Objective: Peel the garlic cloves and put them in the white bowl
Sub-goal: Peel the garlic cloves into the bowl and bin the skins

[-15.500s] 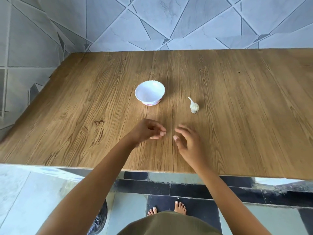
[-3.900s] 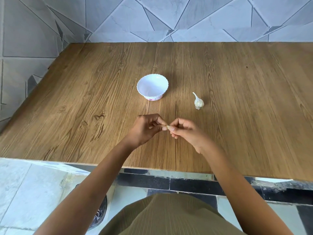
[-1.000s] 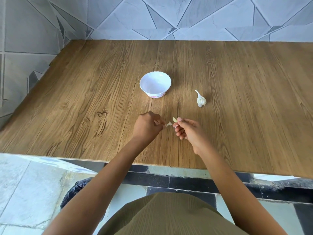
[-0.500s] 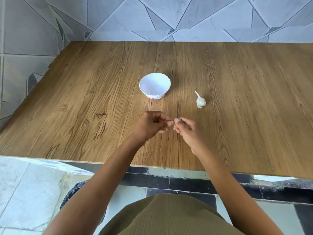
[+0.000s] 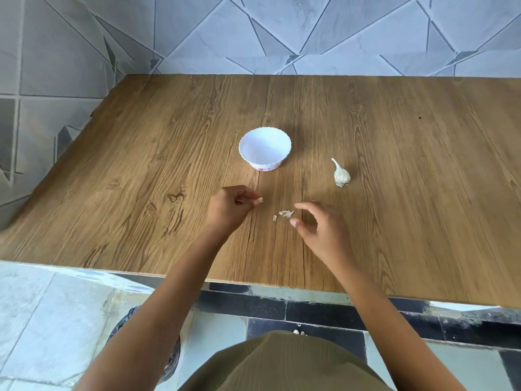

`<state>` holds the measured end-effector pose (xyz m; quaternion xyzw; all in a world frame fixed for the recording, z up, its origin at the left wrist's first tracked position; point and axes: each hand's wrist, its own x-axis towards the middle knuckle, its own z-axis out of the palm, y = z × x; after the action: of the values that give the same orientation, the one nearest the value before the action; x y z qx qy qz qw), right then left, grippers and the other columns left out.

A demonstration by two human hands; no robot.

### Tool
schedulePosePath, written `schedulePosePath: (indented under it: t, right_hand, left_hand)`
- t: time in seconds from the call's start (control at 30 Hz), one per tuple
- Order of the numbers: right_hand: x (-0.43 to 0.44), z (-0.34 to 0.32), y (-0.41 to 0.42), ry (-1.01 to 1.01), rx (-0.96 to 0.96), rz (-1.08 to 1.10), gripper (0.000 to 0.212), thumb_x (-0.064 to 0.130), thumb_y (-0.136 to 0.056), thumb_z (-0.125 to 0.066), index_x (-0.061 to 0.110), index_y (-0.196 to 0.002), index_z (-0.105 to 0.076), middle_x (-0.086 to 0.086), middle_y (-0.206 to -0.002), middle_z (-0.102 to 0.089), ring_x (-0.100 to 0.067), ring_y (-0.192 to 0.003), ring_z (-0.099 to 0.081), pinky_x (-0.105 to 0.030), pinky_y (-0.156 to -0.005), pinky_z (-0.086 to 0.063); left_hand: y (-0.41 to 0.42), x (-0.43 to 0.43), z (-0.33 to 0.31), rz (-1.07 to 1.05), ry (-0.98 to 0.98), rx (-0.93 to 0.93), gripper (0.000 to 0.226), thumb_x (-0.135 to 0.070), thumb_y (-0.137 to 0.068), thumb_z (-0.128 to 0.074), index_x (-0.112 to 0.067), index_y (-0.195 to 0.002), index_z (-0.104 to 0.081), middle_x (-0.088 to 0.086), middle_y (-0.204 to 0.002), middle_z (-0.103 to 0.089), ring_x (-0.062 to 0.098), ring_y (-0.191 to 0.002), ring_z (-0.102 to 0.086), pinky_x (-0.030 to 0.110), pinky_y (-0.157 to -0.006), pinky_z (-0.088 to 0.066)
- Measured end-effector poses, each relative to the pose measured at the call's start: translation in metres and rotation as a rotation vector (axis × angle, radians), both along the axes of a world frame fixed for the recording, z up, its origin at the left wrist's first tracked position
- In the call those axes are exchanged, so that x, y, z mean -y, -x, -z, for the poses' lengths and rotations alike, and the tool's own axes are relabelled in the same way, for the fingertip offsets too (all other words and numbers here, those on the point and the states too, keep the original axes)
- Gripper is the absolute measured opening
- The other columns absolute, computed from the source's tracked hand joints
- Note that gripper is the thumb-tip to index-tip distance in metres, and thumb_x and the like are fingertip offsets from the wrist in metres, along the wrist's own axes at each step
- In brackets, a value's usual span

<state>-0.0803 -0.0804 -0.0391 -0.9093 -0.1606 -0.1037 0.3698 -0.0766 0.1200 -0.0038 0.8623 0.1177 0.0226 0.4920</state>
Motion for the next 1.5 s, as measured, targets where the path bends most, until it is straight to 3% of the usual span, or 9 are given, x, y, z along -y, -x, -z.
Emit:
schedulePosePath:
  t: [0.2,0.3,0.43,0.57,0.67,0.8,1.2,1.33,1.5]
  right_hand:
    - [0.01,0.014,0.009,0.153,0.007,-0.026,0.038,0.029,-0.087,-0.063,0.008,-0.12,-0.062,-0.008,-0.128,-0.059,-0.026,-0.124,-0.051,-0.047,-0.104,-0.039]
    - [0.01,0.018,0.012,0.177,0.01,-0.034,0.047,0.04,-0.091,-0.045,0.009,-0.122,-0.06,-0.007,-0.133,-0.055,-0.025,-0.128,-0.047,-0.042,-0.107,-0.033]
    - [0.01,0.017,0.013,0.161,0.019,-0.042,0.047,0.04,-0.091,-0.044,0.008,-0.121,-0.06,-0.008,-0.13,-0.057,-0.026,-0.127,-0.048,-0.042,-0.107,-0.033]
    - [0.002,0.009,0.013,-0.015,0.069,-0.004,0.027,0.017,-0.087,-0.066,0.007,-0.111,-0.065,-0.005,-0.109,-0.066,-0.023,-0.106,-0.059,-0.042,-0.093,-0.049]
    - [-0.016,-0.002,0.009,-0.146,0.034,-0.053,0.023,0.012,-0.085,-0.068,0.006,-0.107,-0.067,-0.003,-0.099,-0.069,-0.015,-0.09,-0.063,-0.029,-0.079,-0.054]
    - [-0.034,-0.011,0.002,-0.278,-0.09,-0.08,0.02,0.011,-0.082,-0.071,0.007,-0.102,-0.07,0.001,-0.089,-0.07,-0.007,-0.073,-0.062,-0.008,-0.066,-0.048]
    - [-0.034,-0.005,-0.002,-0.348,-0.102,-0.071,0.006,0.009,-0.083,-0.065,0.01,-0.078,-0.067,0.002,-0.073,-0.067,-0.008,-0.063,-0.058,-0.013,-0.059,-0.044]
    - [-0.019,-0.001,0.003,-0.185,0.017,-0.01,0.004,0.01,-0.081,-0.066,0.013,-0.079,-0.066,0.01,-0.074,-0.063,-0.002,-0.062,-0.051,-0.019,-0.052,-0.042]
    - [-0.005,0.003,0.009,-0.027,0.087,0.05,0.018,0.005,-0.08,-0.067,0.012,-0.096,-0.069,0.002,-0.092,-0.068,-0.014,-0.081,-0.056,-0.027,-0.067,-0.046]
  left_hand:
    - [-0.012,-0.02,0.004,-0.06,-0.204,-0.005,0.01,-0.011,-0.081,-0.07,-0.016,-0.089,-0.074,-0.006,-0.085,-0.068,-0.002,-0.067,-0.053,0.008,-0.063,-0.04]
    - [-0.012,-0.022,0.01,-0.041,-0.272,0.021,0.011,-0.011,-0.081,-0.07,-0.015,-0.089,-0.074,-0.004,-0.085,-0.069,0.002,-0.068,-0.053,0.001,-0.061,-0.036]
    - [-0.01,-0.021,0.009,-0.05,-0.228,0.032,0.01,-0.01,-0.082,-0.07,-0.012,-0.091,-0.074,-0.007,-0.081,-0.066,-0.002,-0.067,-0.052,-0.002,-0.06,-0.035]
    - [-0.003,-0.016,0.002,-0.031,-0.015,0.011,0.008,-0.015,-0.082,-0.072,-0.014,-0.09,-0.073,-0.011,-0.081,-0.066,-0.001,-0.073,-0.055,0.006,-0.07,-0.041]
    - [0.005,-0.007,-0.004,0.031,0.167,-0.024,0.005,-0.014,-0.083,-0.071,-0.017,-0.086,-0.072,-0.001,-0.086,-0.069,0.008,-0.083,-0.059,0.021,-0.081,-0.049]
    - [0.01,0.005,-0.01,0.084,0.273,-0.041,0.006,-0.009,-0.084,-0.069,-0.014,-0.087,-0.07,0.002,-0.08,-0.066,-0.005,-0.068,-0.058,0.007,-0.062,-0.044]
    - [0.011,0.008,-0.009,0.145,0.28,-0.128,0.011,-0.008,-0.086,-0.066,-0.008,-0.096,-0.07,-0.004,-0.079,-0.065,-0.012,-0.061,-0.056,0.004,-0.057,-0.041]
    - [0.004,-0.005,-0.001,0.064,0.066,-0.04,0.006,-0.015,-0.083,-0.071,-0.021,-0.081,-0.069,-0.007,-0.08,-0.066,0.003,-0.073,-0.057,0.019,-0.07,-0.046]
    - [-0.008,-0.02,0.005,-0.016,-0.196,0.018,0.008,-0.013,-0.083,-0.069,-0.013,-0.09,-0.072,-0.004,-0.086,-0.068,0.005,-0.074,-0.055,0.015,-0.064,-0.041]
